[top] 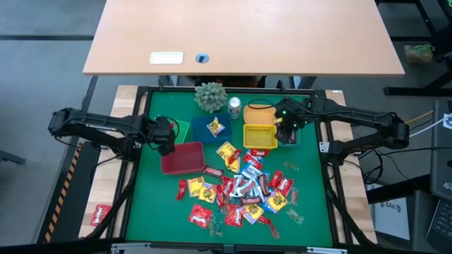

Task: Sort candy
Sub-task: Put the red chocolate bar into the green bin

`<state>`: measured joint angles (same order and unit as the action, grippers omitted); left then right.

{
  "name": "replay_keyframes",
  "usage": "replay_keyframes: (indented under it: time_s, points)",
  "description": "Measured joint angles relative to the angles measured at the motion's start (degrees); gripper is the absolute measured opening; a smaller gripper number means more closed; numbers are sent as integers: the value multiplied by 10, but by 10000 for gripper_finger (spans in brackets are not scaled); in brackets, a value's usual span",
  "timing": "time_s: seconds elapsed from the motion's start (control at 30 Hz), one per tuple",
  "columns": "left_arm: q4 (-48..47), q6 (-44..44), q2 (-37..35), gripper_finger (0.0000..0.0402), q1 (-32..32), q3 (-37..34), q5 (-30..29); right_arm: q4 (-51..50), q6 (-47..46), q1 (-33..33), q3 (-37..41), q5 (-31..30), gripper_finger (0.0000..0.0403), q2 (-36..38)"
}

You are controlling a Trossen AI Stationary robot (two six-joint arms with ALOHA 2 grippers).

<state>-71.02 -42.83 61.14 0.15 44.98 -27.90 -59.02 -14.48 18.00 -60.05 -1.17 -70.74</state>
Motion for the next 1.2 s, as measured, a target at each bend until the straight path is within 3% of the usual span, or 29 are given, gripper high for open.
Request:
replay_keyframes:
  time_s: [0.43,0.93,1.2]
  points:
    - [46,0,0,102,21,-24,-1,7,0,-24,0,83,177,0]
    - [181,0,0,116,21,-24,-1,1,12,-285,3,71,177,0]
    - [183,0,0,116,21,-24,-1,32,30,-374,75,26,177,0]
